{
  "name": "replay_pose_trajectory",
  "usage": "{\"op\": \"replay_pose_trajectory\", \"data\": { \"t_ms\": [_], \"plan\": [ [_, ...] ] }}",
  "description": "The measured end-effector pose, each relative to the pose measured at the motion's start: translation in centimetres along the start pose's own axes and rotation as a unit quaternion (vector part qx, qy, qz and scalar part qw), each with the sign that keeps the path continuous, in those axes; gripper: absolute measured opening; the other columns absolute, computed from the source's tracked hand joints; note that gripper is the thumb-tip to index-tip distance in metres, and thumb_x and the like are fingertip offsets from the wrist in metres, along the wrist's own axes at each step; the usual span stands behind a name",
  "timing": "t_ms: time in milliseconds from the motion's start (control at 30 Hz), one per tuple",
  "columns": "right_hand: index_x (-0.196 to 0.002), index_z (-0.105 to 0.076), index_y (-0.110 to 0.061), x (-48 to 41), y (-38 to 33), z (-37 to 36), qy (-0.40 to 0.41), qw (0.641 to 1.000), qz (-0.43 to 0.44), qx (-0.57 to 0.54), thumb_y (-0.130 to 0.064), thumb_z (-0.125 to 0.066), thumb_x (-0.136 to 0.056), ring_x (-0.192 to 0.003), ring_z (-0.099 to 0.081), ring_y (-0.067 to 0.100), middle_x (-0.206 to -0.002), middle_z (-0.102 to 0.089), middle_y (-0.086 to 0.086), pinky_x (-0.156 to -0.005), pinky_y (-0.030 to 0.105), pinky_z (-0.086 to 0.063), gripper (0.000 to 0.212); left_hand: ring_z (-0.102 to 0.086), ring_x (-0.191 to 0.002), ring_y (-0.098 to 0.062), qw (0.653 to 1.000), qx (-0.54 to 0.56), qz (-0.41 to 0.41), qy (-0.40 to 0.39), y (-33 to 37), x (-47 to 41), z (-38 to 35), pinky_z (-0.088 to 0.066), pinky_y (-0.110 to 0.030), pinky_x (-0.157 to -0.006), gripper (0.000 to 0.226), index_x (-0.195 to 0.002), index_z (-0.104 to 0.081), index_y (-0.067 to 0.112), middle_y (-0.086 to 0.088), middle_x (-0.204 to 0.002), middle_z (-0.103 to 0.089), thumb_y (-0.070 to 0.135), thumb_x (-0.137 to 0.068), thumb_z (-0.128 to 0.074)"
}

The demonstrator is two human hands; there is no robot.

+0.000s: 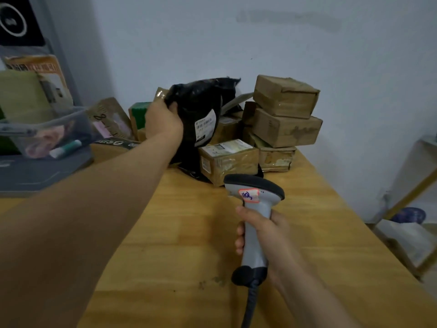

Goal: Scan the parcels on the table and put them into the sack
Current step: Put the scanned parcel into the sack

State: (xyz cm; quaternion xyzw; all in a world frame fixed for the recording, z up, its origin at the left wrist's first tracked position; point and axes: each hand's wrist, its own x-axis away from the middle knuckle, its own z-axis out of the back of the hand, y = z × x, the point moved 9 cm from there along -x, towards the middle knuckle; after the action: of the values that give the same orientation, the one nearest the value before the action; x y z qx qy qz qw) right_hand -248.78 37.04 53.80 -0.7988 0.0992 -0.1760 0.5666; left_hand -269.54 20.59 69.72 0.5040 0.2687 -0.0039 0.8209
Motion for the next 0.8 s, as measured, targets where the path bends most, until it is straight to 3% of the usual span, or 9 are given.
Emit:
{"op": "replay_pose_trajectory", "data": {
  "t_ms": [100,133,200,233,400,500,567,633,800],
  "plan": [
    [-0.093,-0.057,-0.003,1.8,-0.1,-0.8,-0.009,0.999,0.007,0.031,-0.016,-0.07,-0.085,-0.042,-0.052,0.018,-0.054,-0.057,0.006,-0.043,0.027,-0.044,0.02,-0.056,-0.112,-0.027,1.0,0.014,0.01,0.02,0.0,-0.4,4.9,-0.032,-0.022,-0.082,0.035,-0.118,-0.061,0.004,-0.013,-0.115,-0.063,0.031,-0.1,-0.046],
    [-0.09,-0.057,-0.003,2.5,-0.1,-1.2,-0.014,0.999,0.008,0.038,-0.016,-0.07,-0.085,-0.041,-0.052,0.018,-0.054,-0.056,0.006,-0.042,0.026,-0.044,0.019,-0.057,-0.111,-0.028,0.999,0.027,0.016,0.026,-0.3,-0.3,6.5,-0.035,-0.023,-0.089,0.035,-0.117,-0.061,0.005,-0.013,-0.114,-0.063,0.032,-0.099,-0.048],
    [-0.085,-0.057,-0.003,4.1,-0.3,-2.0,-0.026,0.998,0.013,0.051,-0.015,-0.07,-0.085,-0.041,-0.051,0.018,-0.054,-0.056,0.007,-0.042,0.026,-0.044,0.018,-0.058,-0.11,-0.029,0.998,0.053,0.019,0.038,-0.6,0.1,9.8,-0.041,-0.039,-0.101,0.035,-0.116,-0.061,0.006,-0.012,-0.113,-0.064,0.034,-0.097,-0.052],
    [-0.082,-0.057,-0.002,5.0,-0.4,-2.5,-0.034,0.997,0.018,0.061,-0.015,-0.071,-0.084,-0.041,-0.051,0.018,-0.054,-0.056,0.007,-0.042,0.027,-0.045,0.019,-0.059,-0.109,-0.028,0.997,0.065,0.024,0.043,-0.8,0.5,11.5,-0.044,-0.042,-0.099,0.036,-0.117,-0.061,0.005,-0.012,-0.114,-0.064,0.033,-0.097,-0.054],
    [-0.082,-0.06,0.004,9.0,-1.2,-5.0,-0.063,0.987,0.06,0.134,-0.014,-0.074,-0.08,-0.045,-0.054,0.022,-0.057,-0.059,0.011,-0.045,0.028,-0.047,0.023,-0.06,-0.102,-0.021,0.983,0.161,0.067,0.061,-2.4,2.5,19.1,-0.049,-0.03,-0.089,0.036,-0.122,-0.058,0.003,-0.006,-0.112,-0.062,0.024,-0.093,-0.063],
    [-0.086,-0.059,0.002,11.2,-1.4,-6.5,-0.079,0.978,0.079,0.175,-0.011,-0.074,-0.08,-0.046,-0.055,0.021,-0.058,-0.06,0.01,-0.048,0.029,-0.048,0.021,-0.061,-0.096,-0.019,0.975,0.189,0.111,0.027,-3.9,4.1,21.7,-0.052,-0.031,-0.089,0.036,-0.124,-0.057,0.003,-0.004,-0.111,-0.062,0.016,-0.091,-0.065],
    [-0.088,-0.059,-0.004,12.5,-1.4,-7.3,-0.087,0.973,0.09,0.194,-0.011,-0.074,-0.08,-0.046,-0.055,0.021,-0.058,-0.06,0.009,-0.049,0.03,-0.048,0.019,-0.061,-0.083,-0.017,0.976,0.177,0.129,0.004,-4.6,5.2,23.0,-0.054,-0.026,-0.073,0.034,-0.122,-0.058,0.003,-0.006,-0.108,-0.062,0.013,-0.091,-0.066],
    [-0.089,-0.058,-0.006,13.4,-1.4,-7.7,-0.089,0.971,0.095,0.198,-0.011,-0.073,-0.081,-0.046,-0.053,0.02,-0.058,-0.058,0.008,-0.048,0.03,-0.047,0.018,-0.058,-0.074,-0.014,0.977,0.16,0.138,-0.004,-5.2,6.0,24.1,-0.045,-0.018,-0.051,0.034,-0.122,-0.058,0.003,-0.006,-0.102,-0.06,0.014,-0.091,-0.066],
    [-0.087,-0.058,-0.006,14.9,-2.1,-8.4,-0.082,0.965,0.118,0.217,-0.01,-0.071,-0.083,-0.046,-0.051,0.019,-0.056,-0.055,0.008,-0.045,0.028,-0.046,0.014,-0.056,-0.09,-0.02,0.979,0.141,0.147,-0.008,-5.9,6.9,25.7,-0.041,-0.021,-0.053,0.037,-0.123,-0.058,0.004,-0.011,-0.112,-0.063,0.016,-0.09,-0.067]
  ]
}}
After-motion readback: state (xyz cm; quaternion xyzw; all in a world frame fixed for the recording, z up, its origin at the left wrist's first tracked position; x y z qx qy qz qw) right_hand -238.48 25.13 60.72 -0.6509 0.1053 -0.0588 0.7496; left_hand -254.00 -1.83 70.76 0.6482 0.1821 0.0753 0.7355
